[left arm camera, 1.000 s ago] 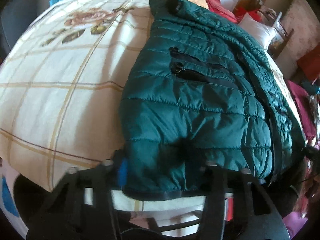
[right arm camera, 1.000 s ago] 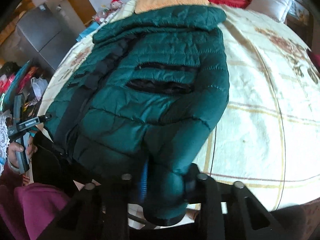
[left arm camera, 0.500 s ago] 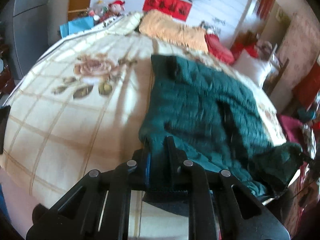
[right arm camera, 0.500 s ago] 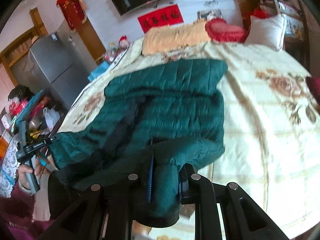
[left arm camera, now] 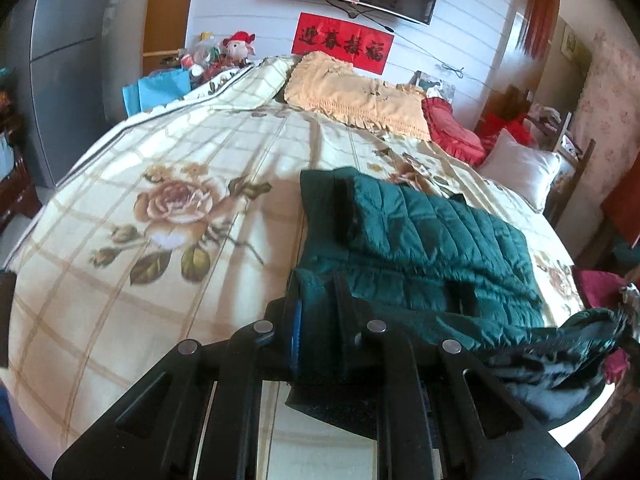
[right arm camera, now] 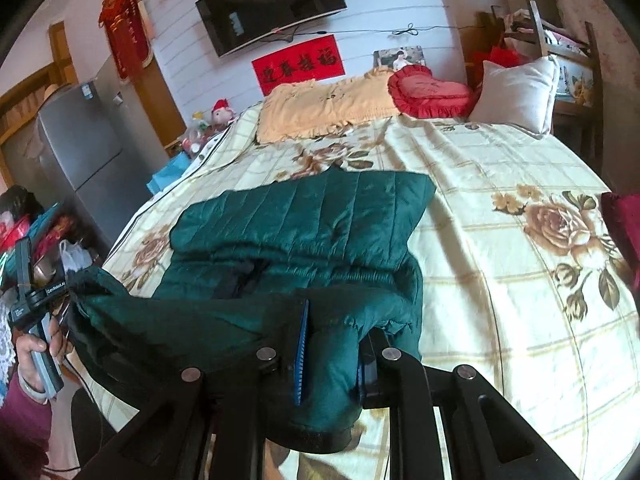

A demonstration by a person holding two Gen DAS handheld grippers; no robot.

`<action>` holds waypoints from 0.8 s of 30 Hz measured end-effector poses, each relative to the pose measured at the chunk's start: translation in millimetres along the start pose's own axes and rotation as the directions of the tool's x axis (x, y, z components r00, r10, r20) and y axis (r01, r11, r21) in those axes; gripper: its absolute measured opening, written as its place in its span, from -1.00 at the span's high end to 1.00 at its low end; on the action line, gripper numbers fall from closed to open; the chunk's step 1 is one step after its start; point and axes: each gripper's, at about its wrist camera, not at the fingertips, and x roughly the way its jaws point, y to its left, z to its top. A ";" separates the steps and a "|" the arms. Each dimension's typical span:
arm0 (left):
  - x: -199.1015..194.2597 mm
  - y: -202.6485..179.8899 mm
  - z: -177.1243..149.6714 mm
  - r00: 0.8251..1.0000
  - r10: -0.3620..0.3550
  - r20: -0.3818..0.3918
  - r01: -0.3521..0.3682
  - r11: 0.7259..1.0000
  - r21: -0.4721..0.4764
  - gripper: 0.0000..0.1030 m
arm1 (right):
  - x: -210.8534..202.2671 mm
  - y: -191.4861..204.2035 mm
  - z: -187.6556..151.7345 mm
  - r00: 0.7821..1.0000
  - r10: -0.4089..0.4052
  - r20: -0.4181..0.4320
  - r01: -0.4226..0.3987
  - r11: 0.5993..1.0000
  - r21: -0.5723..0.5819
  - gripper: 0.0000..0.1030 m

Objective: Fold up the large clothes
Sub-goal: 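Lift the hem with both grippers and fold it toward the collar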

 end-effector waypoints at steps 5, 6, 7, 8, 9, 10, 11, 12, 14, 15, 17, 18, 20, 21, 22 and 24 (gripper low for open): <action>9.8 -10.9 21.1 0.999 0.026 0.042 -0.026 1.000 0.016 0.75 | 10.9 -4.9 21.1 1.000 -0.018 0.021 0.018 1.000 0.008 0.68; 12.1 -14.5 26.0 0.998 0.034 0.055 -0.035 0.999 0.024 0.75 | 13.5 -5.9 25.7 0.999 -0.023 0.025 0.022 1.000 0.009 0.68; 14.2 -17.1 29.4 0.997 0.041 0.064 -0.043 0.999 0.029 0.75 | 16.1 -7.1 30.3 0.999 -0.026 0.027 0.025 1.000 0.010 0.68; 16.5 -19.1 32.6 0.997 0.045 0.069 -0.047 0.998 0.033 0.75 | 18.7 -8.1 34.8 0.999 -0.029 0.028 0.028 1.000 0.011 0.68; 19.2 -21.6 35.5 0.996 0.051 0.074 -0.054 0.998 0.039 0.75 | 22.2 -9.6 39.1 0.999 -0.033 0.030 0.033 0.999 0.015 0.68; 23.5 -24.4 39.4 0.995 0.058 0.078 -0.062 0.997 0.046 0.75 | 24.4 -11.2 41.4 0.999 -0.036 0.030 0.036 0.999 0.017 0.68; 26.4 -25.3 42.0 0.995 0.063 0.079 -0.066 0.997 0.048 0.75 | 27.4 -12.9 44.1 0.999 -0.040 0.030 0.039 0.999 0.019 0.68; 31.5 -26.6 45.6 0.995 0.068 0.079 -0.072 0.996 0.049 0.75 | 31.3 -14.6 47.6 0.999 -0.045 0.030 0.044 0.999 0.022 0.68; 39.8 -28.8 50.9 0.993 0.082 0.079 -0.087 0.995 0.052 0.75 | 38.6 -17.6 53.1 0.998 -0.056 0.029 0.055 0.998 0.023 0.68; 44.8 -30.0 53.6 0.993 0.092 0.078 -0.096 0.994 0.054 0.75 | 41.3 -18.0 55.6 0.998 -0.061 0.029 0.061 0.998 0.023 0.68; 53.9 -32.8 58.5 0.991 0.108 0.073 -0.112 0.992 0.056 0.75 | 48.7 -19.8 61.0 0.997 -0.078 0.029 0.078 0.997 0.021 0.68; 57.7 -33.5 60.1 0.991 0.113 0.071 -0.117 0.992 0.055 0.75 | 52.3 -20.4 63.4 0.996 -0.086 0.030 0.086 0.996 0.020 0.68; 66.3 -34.7 64.5 0.990 0.124 0.071 -0.128 0.990 0.053 0.75 | 61.8 -23.3 68.9 0.994 -0.104 0.027 0.103 0.994 0.020 0.68; 70.2 -35.3 66.3 0.989 0.131 0.072 -0.135 0.989 0.054 0.75 | 66.7 -25.1 71.3 0.993 -0.112 0.023 0.111 0.994 0.020 0.68; 74.9 -36.2 68.5 0.987 0.141 0.075 -0.145 0.988 0.054 0.75 | 70.2 -26.9 73.0 0.993 -0.119 0.020 0.118 0.993 0.020 0.68; 82.2 -37.2 71.4 0.985 0.152 0.078 -0.156 0.986 0.055 0.75 | 79.0 -31.7 77.7 0.991 -0.136 0.014 0.135 0.991 0.021 0.68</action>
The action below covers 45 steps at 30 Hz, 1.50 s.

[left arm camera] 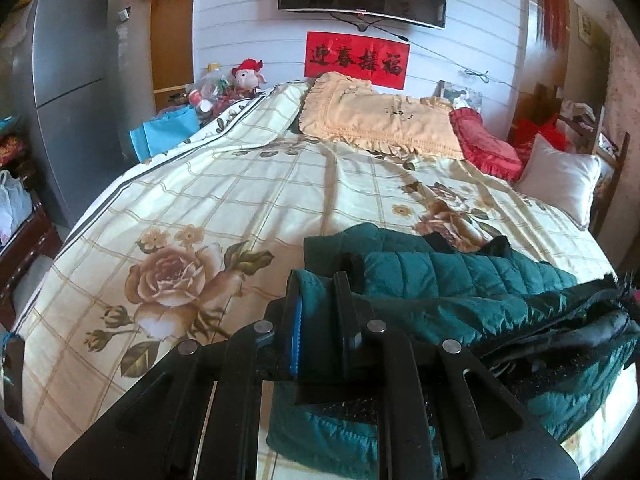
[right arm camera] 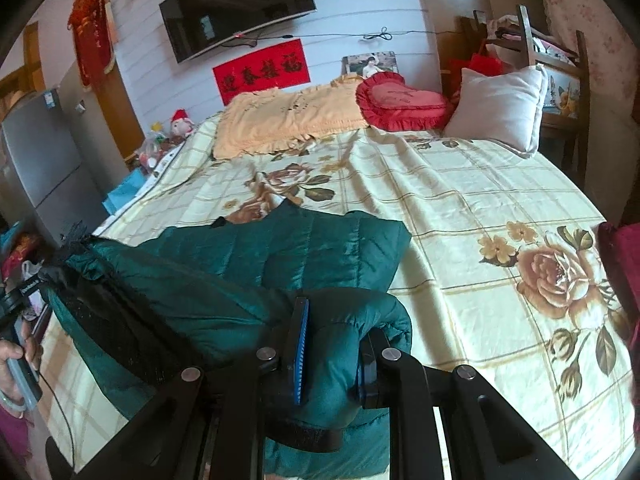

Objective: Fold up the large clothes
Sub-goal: 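Lift the hem with both grippers and fold it toward the collar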

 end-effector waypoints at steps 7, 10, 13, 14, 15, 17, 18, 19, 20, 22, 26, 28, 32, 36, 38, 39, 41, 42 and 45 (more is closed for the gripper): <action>25.0 -4.2 11.2 1.000 0.024 -0.005 -0.024 1.000 -0.011 0.75 | 25.7 -5.0 18.6 1.000 -0.025 -0.011 0.025 1.000 0.003 0.68; 35.0 -8.6 18.4 0.999 0.037 -0.005 -0.037 0.999 -0.001 0.75 | 34.3 -4.4 28.4 0.999 -0.033 -0.006 0.033 0.999 0.003 0.68; 45.8 -14.0 24.2 0.999 0.052 -0.008 -0.051 0.999 0.015 0.75 | 44.9 -5.8 36.2 0.999 -0.041 -0.010 0.041 0.999 0.009 0.68; 48.7 -15.2 26.2 0.999 0.054 -0.009 -0.054 0.998 0.016 0.75 | 47.5 -5.4 37.2 0.999 -0.043 -0.012 0.043 0.999 0.011 0.68; 52.5 -16.3 28.1 0.998 0.056 -0.010 -0.056 0.998 0.016 0.75 | 52.6 -6.5 39.9 0.999 -0.046 -0.016 0.047 0.999 0.015 0.68; 61.1 -18.0 31.8 0.998 0.059 -0.014 -0.059 0.998 0.012 0.75 | 60.1 -7.7 43.5 0.998 -0.053 -0.020 0.053 0.998 0.019 0.68; 64.5 -18.5 32.7 0.998 0.061 -0.015 -0.061 0.998 0.010 0.75 | 63.8 -8.4 45.3 0.998 -0.055 -0.021 0.056 0.998 0.022 0.68; 68.6 -19.1 33.7 0.998 0.064 -0.016 -0.064 0.998 0.009 0.75 | 67.6 -9.2 47.2 0.998 -0.058 -0.023 0.058 0.998 0.026 0.68; 71.7 -19.1 34.6 0.998 0.066 -0.017 -0.066 0.998 0.008 0.75 | 70.5 -10.1 49.2 0.998 -0.059 -0.024 0.060 0.998 0.029 0.68; 81.9 -19.8 35.7 0.997 0.073 -0.028 -0.073 0.997 0.005 0.75 | 77.3 -11.2 53.0 0.998 -0.062 -0.025 0.062 0.997 0.040 0.68; 100.0 -20.4 33.8 0.995 0.085 -0.056 -0.085 0.996 -0.002 0.74 | 97.3 -14.5 56.8 0.996 -0.070 -0.049 0.073 0.996 0.060 0.68; 109.0 -20.6 32.3 0.993 0.094 -0.065 -0.094 0.996 -0.004 0.74 | 107.8 -15.6 57.4 0.995 -0.076 -0.059 0.080 0.994 0.074 0.68; 125.6 -22.9 28.1 0.989 0.110 -0.095 -0.111 0.994 -0.007 0.74 | 129.2 -15.2 58.7 0.991 -0.098 -0.087 0.105 0.991 0.081 0.68; 137.7 -19.1 26.2 0.989 0.089 -0.115 -0.095 0.994 -0.047 0.72 | 144.9 -18.6 57.5 0.992 -0.080 -0.096 0.091 0.989 0.119 0.60; 139.7 -10.3 27.4 0.993 0.040 -0.113 -0.053 0.993 -0.110 0.68 | 146.0 -20.7 58.6 0.995 -0.056 -0.084 0.067 0.988 0.140 0.55; 140.6 -4.6 28.7 0.993 0.008 -0.116 -0.025 0.990 -0.141 0.67 | 144.7 -23.6 59.1 0.997 -0.035 -0.075 0.047 0.986 0.158 0.53; 142.9 1.5 32.5 0.991 -0.038 -0.127 0.017 0.986 -0.167 0.62 | 140.4 -28.6 59.8 0.998 -0.002 -0.060 0.014 0.981 0.195 0.46; 143.1 4.1 34.5 0.990 -0.056 -0.130 0.033 0.984 -0.176 0.61 | 136.4 -31.6 60.2 0.999 0.017 -0.047 -0.007 0.977 0.214 0.44; 137.0 6.1 40.0 0.990 -0.078 -0.118 0.056 0.983 -0.176 0.55 | 133.0 -30.6 62.3 0.998 0.023 -0.051 -0.012 0.978 0.210 0.42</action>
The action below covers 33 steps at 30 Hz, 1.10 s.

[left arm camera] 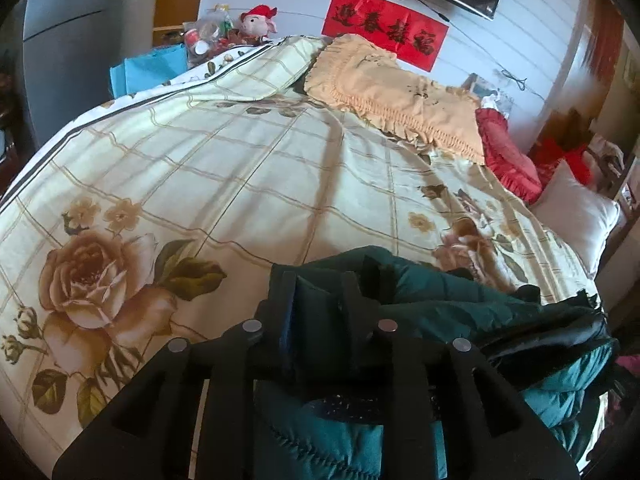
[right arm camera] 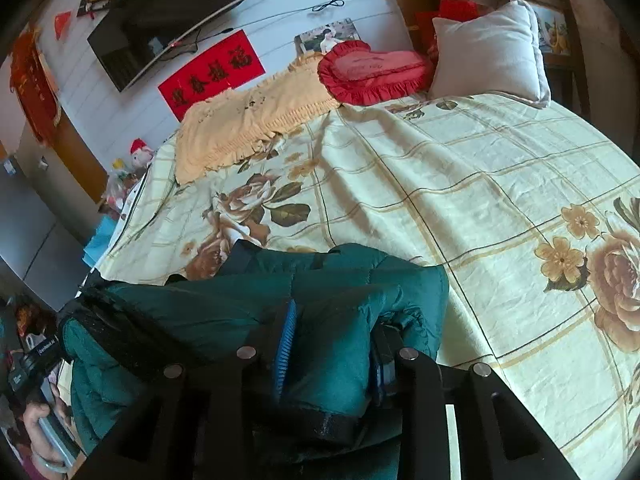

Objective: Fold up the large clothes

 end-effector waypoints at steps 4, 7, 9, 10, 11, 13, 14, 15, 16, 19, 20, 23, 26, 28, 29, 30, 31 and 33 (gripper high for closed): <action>-25.9 6.4 7.0 0.992 -0.003 0.125 0.007 0.999 -0.037 -0.30 | -7.0 3.3 3.1 1.000 0.025 0.017 -0.025 1.000 0.014 0.19; -41.6 9.6 10.7 0.987 -0.017 0.162 0.024 0.999 -0.047 -0.39 | -16.4 5.2 5.1 0.995 0.072 0.064 -0.074 0.996 0.041 -0.75; -50.4 6.0 10.0 0.985 -0.017 0.169 0.020 1.000 -0.016 -0.39 | -28.4 12.1 7.1 0.994 0.040 0.105 -0.043 0.999 0.026 -0.77; -54.4 4.3 8.2 0.985 -0.013 0.174 0.013 1.000 0.001 -0.39 | -37.5 16.6 7.9 0.991 0.031 0.134 -0.033 0.999 0.013 -0.77; -58.7 1.9 5.0 0.984 -0.003 0.179 -0.001 1.000 0.018 -0.38 | -44.7 19.9 7.9 0.987 0.026 0.157 -0.028 1.000 0.008 -0.77; -66.6 -1.3 -2.8 0.981 -0.004 0.192 -0.003 0.999 0.036 -0.39 | -64.6 29.2 4.9 0.978 0.033 0.207 -0.033 0.999 -0.003 -0.77; -69.9 -4.3 -8.0 0.981 -0.010 0.195 0.000 0.999 0.050 -0.39 | -69.6 34.5 2.7 0.976 0.052 0.213 -0.050 0.999 -0.018 -0.77; -71.0 -6.5 -12.3 0.981 -0.010 0.196 -0.002 0.998 0.064 -0.39 | -73.2 44.1 -1.5 0.976 0.080 0.204 -0.071 0.996 -0.053 -0.77; -69.9 -12.0 -18.8 0.982 -0.007 0.189 -0.009 0.996 0.084 -0.39 | -72.8 52.7 -5.2 0.978 0.089 0.187 -0.073 0.993 -0.088 -0.77; -52.4 -24.0 -33.5 0.993 0.016 0.116 -0.030 0.992 0.121 -0.39 | -53.8 86.4 -20.6 0.992 0.072 0.100 -0.048 0.973 -0.224 -0.77; -45.8 -27.0 -37.3 0.995 0.028 0.092 -0.040 0.990 0.132 -0.39 | -46.7 93.5 -25.3 0.994 0.065 0.084 -0.042 0.967 -0.252 -0.77; -20.9 -39.1 -47.6 0.994 0.098 0.047 -0.106 0.974 0.201 -0.39 | -21.5 111.5 -36.7 0.998 0.034 0.053 -0.015 0.949 -0.316 -0.77; -4.6 -42.8 -51.4 0.990 0.135 0.042 -0.141 0.964 0.224 -0.39 | 8.0 123.3 -41.3 1.000 -0.015 0.025 0.023 0.934 -0.357 -0.77; 5.0 -42.5 -48.2 0.991 0.134 0.026 -0.136 0.968 0.213 -0.39 | 25.5 129.0 -42.5 0.998 -0.061 0.033 0.069 0.919 -0.389 -0.77; 7.4 -41.2 -47.0 0.991 0.130 0.023 -0.132 0.970 0.206 -0.39 | 33.0 129.0 -40.8 0.997 -0.074 0.034 0.081 0.915 -0.395 -0.77; 11.7 -40.3 -44.9 0.992 0.125 0.019 -0.126 0.972 0.198 -0.39 | 41.0 129.2 -38.8 0.996 -0.087 0.033 0.093 0.914 -0.395 -0.77; 15.3 -40.4 -43.4 0.992 0.122 0.019 -0.123 0.973 0.194 -0.39 | 48.7 128.0 -35.7 0.995 -0.099 0.027 0.102 0.916 -0.387 -0.78; 21.4 -41.2 -40.7 0.993 0.120 0.018 -0.121 0.973 0.195 -0.40 | 60.9 124.3 -29.5 0.994 -0.113 0.010 0.109 0.923 -0.369 -0.78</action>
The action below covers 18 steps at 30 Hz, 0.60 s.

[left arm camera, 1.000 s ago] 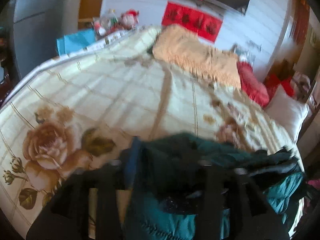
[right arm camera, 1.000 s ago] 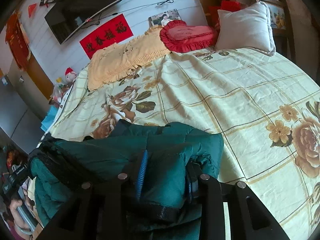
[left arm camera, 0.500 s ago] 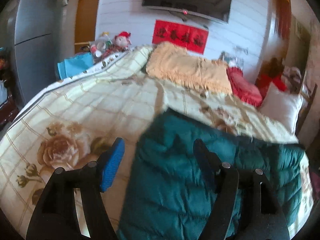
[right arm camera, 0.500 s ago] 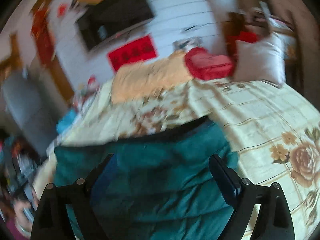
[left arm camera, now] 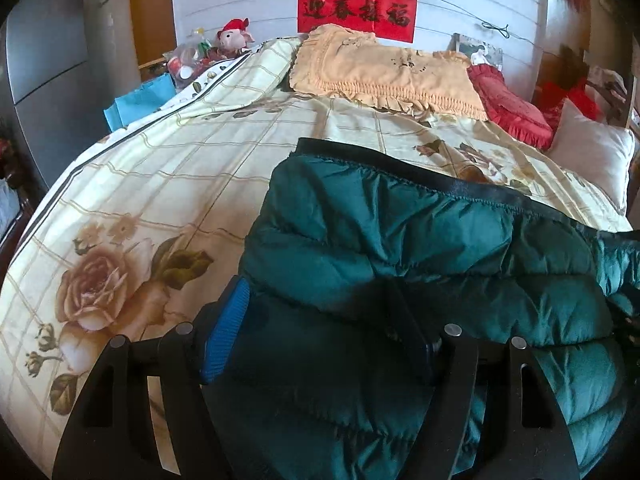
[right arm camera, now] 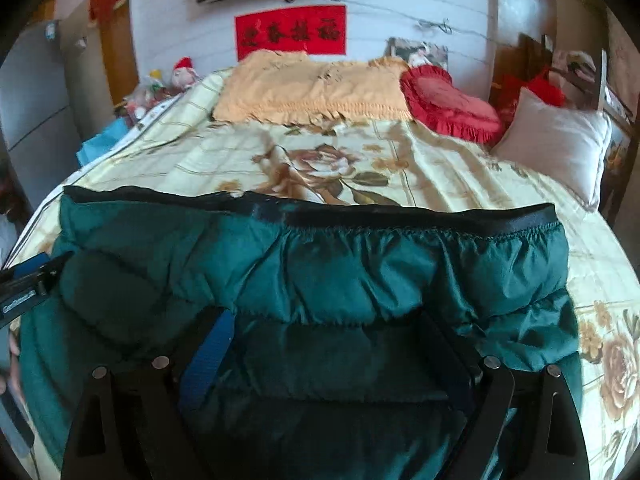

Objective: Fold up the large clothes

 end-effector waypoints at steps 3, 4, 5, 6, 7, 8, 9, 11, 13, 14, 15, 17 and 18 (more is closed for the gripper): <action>9.4 -3.1 4.2 1.000 0.006 -0.009 -0.006 1.000 0.005 -0.41 | 18.3 -4.2 7.1 0.999 -0.008 -0.041 0.009 1.000 0.021 -0.79; 11.7 -3.6 5.2 1.000 0.009 -0.010 -0.009 1.000 0.007 -0.41 | 23.6 -5.1 9.4 0.999 -0.010 -0.053 0.012 1.000 0.023 -0.79; 13.3 -4.5 5.7 1.000 0.011 -0.012 -0.011 1.000 0.009 -0.42 | 27.2 -6.1 10.6 0.998 -0.012 -0.060 0.013 1.000 0.025 -0.80; 15.0 -5.3 5.9 1.000 0.014 -0.015 -0.014 1.000 0.011 -0.42 | 31.0 -7.1 11.1 0.998 -0.013 -0.064 0.015 1.000 0.026 -0.81; 15.9 -5.6 5.8 1.000 0.016 -0.016 -0.016 1.000 0.011 -0.43 | 32.7 -6.5 11.4 0.998 -0.016 -0.065 0.018 0.999 0.028 -0.81; 16.5 -6.0 5.8 1.000 0.019 -0.017 -0.019 1.000 0.013 -0.44 | 33.8 -6.3 11.1 0.997 -0.019 -0.068 0.022 0.999 0.030 -0.81; 16.8 -6.3 5.5 1.000 0.021 -0.019 -0.021 1.000 0.016 -0.44 | 35.1 -4.8 11.4 0.997 -0.024 -0.072 0.026 0.999 0.028 -0.81; 15.4 -6.3 5.4 1.000 0.021 -0.023 -0.020 1.000 0.022 -0.44 | 29.5 -4.5 11.6 0.997 -0.030 -0.075 0.032 0.999 0.028 -0.81; 10.7 -5.0 5.6 1.000 0.018 -0.024 -0.017 0.999 0.027 -0.44 | 15.3 -5.0 10.0 0.998 -0.030 -0.060 0.032 0.999 0.036 -0.80; 6.8 -4.5 5.2 1.000 0.020 -0.022 -0.019 0.999 0.032 -0.44 | 4.9 -5.2 7.8 0.999 -0.023 -0.046 0.025 0.999 0.036 -0.80; 1.0 -3.4 4.6 1.000 0.025 -0.017 -0.024 0.999 0.037 -0.44 | -7.7 -6.4 4.4 1.000 -0.014 -0.026 0.014 0.999 0.032 -0.80; -7.2 -1.7 3.9 0.999 0.032 -0.010 -0.031 0.999 0.039 -0.44 | -28.5 -8.9 -2.1 1.000 -0.006 0.012 0.006 1.000 0.026 -0.80; -14.1 0.4 3.3 1.000 0.028 -0.003 -0.028 0.999 0.033 -0.44 | -40.9 -12.7 -6.4 0.999 -0.005 0.034 0.005 1.000 0.021 -0.80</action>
